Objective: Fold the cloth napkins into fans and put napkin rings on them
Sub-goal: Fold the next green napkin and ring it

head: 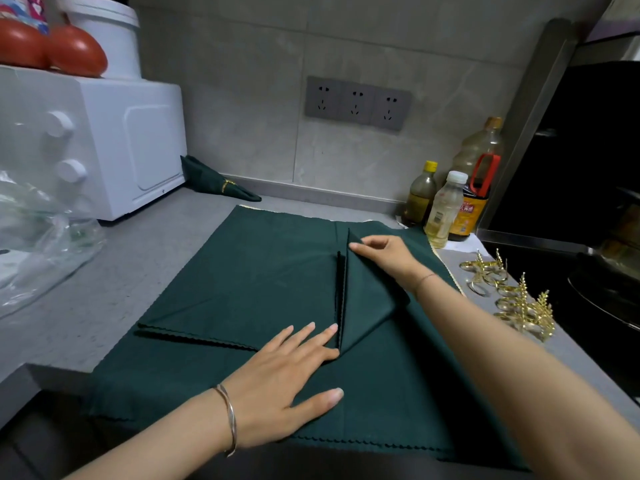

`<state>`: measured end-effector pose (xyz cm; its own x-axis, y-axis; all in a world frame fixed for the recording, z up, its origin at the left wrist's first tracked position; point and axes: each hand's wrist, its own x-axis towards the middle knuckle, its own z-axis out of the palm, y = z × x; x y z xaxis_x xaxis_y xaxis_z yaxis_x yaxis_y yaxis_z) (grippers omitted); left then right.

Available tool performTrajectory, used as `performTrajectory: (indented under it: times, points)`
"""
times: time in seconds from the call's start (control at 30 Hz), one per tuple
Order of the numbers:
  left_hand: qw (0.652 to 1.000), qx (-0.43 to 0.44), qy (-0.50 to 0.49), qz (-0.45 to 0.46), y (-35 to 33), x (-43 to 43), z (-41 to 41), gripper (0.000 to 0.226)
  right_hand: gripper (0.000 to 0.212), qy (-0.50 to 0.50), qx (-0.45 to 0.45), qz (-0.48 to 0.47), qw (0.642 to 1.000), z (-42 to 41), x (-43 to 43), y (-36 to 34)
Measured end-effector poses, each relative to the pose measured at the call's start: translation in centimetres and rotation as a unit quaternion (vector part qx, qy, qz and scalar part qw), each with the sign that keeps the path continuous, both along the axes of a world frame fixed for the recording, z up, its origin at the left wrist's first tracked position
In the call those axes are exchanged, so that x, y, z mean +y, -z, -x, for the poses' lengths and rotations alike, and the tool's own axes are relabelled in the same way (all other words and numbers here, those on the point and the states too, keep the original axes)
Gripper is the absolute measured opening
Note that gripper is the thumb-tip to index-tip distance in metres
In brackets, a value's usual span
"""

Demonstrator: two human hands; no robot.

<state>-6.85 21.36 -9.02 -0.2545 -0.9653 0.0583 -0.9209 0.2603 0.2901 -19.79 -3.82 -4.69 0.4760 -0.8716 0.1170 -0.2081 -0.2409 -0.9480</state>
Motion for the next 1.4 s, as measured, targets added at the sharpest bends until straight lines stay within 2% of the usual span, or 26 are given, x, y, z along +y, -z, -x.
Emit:
performTrajectory:
  times: [0.2,0.43,0.77,0.83,0.93,1.07,1.2,1.4]
  points:
    - [1.000,0.011,-0.006,-0.016,-0.5,0.1,0.4,0.069,0.011,0.036,0.038,0.040,0.998,-1.5,-1.4,3.4]
    - [1.000,0.017,-0.007,-0.014,-0.5,-0.4,0.8,0.074,0.020,0.043,0.100,0.107,0.988,-1.8,-2.4,4.2]
    - [1.000,-0.010,-0.015,-0.017,-0.4,-0.2,1.1,0.077,0.028,0.083,0.133,0.106,0.982,-2.6,-3.0,4.1]
    - [1.000,-0.006,-0.014,-0.016,-0.2,-0.2,1.1,0.078,0.025,0.079,0.145,0.115,0.980,-2.6,-2.6,3.6]
    - [1.000,-0.017,-0.011,-0.014,-0.1,-0.2,1.1,0.078,0.010,0.077,0.132,0.182,0.971,-1.7,-0.7,2.0]
    - [0.999,-0.031,-0.016,-0.014,-0.2,-0.2,1.3,0.080,0.026,0.024,0.118,0.241,0.963,2.8,5.0,0.8]
    - [0.999,-0.039,-0.024,-0.021,-0.5,-0.1,1.6,0.085,0.042,-0.078,0.197,0.242,0.947,7.5,10.5,2.5]
    - [0.998,-0.051,-0.034,-0.013,-0.6,0.0,2.1,0.092,0.060,-0.209,0.334,0.261,0.881,9.2,14.0,3.7]
